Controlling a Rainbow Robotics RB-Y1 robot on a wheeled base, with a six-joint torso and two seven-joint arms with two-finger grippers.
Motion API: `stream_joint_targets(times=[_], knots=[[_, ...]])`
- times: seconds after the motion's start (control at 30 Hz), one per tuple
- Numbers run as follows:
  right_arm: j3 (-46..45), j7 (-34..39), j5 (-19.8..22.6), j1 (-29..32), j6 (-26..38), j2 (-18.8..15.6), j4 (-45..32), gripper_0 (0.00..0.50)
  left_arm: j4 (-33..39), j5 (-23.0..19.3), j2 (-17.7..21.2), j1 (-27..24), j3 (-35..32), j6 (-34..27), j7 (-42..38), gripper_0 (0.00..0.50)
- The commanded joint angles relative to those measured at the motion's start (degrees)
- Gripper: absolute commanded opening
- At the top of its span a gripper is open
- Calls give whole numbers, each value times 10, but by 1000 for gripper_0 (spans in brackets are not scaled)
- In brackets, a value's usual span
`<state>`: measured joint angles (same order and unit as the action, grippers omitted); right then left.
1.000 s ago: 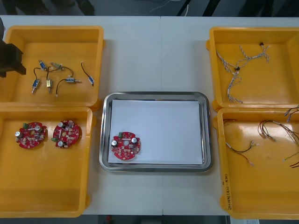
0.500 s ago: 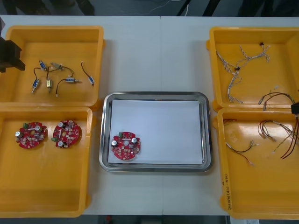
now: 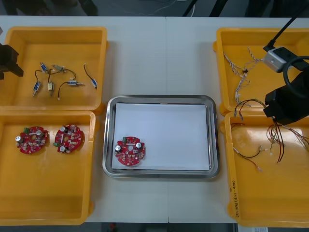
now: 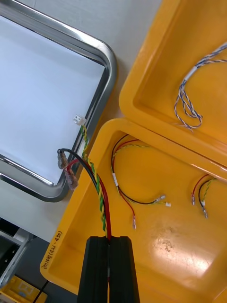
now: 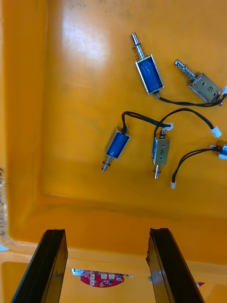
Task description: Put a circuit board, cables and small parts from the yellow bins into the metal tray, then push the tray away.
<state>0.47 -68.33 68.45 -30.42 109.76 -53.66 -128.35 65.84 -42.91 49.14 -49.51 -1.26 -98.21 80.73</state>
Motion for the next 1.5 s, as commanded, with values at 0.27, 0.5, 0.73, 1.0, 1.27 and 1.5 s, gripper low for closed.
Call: stream_joint_targets(times=[0.27, 0.5, 0.73, 1.0, 1.27, 1.5], knots=[[137, -116, -90, -89, 2, 73, -24, 0, -79, -4, 5, -63, 50, 30, 70, 500], [185, -193, -135, -105, 2, 108, -26, 0, -103, -7, 3, -68, 79, 62, 90, 500], [231, -232, -192, -115, 2, 156, -26, 0, -115, -8, -12, -67, 93, 102, 92, 500], [249, -241, -220, -118, 2, 212, 9, 0, -151, -12, -24, -67, 120, 159, 101, 500], [306, -244, -274, -113, 2, 227, 14, 0, -173, -17, -36, -67, 144, 198, 102, 500], [326, -252, -294, -104, 2, 249, 46, 0, -187, -22, -41, -67, 166, 224, 106, 500]])
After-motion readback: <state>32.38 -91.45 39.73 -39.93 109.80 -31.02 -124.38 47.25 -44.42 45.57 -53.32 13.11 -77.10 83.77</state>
